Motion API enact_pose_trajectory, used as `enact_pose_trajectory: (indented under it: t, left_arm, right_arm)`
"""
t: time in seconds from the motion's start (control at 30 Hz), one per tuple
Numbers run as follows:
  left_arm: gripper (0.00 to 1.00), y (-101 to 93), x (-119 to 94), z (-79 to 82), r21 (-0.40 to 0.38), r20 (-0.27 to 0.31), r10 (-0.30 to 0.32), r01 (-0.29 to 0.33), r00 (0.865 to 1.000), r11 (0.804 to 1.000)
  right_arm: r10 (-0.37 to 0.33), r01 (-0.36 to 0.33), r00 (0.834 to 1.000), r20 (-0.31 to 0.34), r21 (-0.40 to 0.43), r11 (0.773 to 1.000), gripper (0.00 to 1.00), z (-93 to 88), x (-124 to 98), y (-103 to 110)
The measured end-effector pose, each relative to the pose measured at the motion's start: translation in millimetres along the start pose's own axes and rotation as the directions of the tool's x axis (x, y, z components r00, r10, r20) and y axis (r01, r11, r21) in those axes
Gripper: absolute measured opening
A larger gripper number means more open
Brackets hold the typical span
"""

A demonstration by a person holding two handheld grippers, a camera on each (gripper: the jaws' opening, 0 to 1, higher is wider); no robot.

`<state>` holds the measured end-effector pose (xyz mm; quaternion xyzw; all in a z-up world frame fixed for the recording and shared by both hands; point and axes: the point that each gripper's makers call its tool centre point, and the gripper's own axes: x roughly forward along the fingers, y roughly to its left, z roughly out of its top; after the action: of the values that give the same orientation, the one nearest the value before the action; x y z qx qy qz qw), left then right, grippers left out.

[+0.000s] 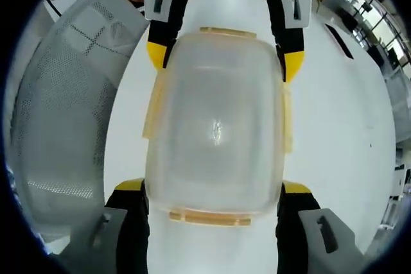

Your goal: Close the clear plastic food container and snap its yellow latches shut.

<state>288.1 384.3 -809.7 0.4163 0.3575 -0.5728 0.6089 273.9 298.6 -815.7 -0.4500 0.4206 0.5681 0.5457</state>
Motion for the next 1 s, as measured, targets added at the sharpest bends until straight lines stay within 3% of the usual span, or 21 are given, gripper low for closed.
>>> enact_pose_trajectory:
  t: [0.47,1.0]
  left_arm:
    - [0.81,56.5,4.1,-1.7,-0.001,0.002,-0.001,0.001,1.000,1.000]
    - [0.81,77.5,7.4,-0.1,0.001,0.004,-0.002,0.002,1.000,1.000]
  right_arm:
    - [-0.020,0.020,1.000,-0.018,0.003,1.000,0.78,-4.7,-1.9,-57.5]
    - [-0.038,0.038,0.999,-0.014,0.002,0.999,0.79,-8.6,-1.3,-78.7]
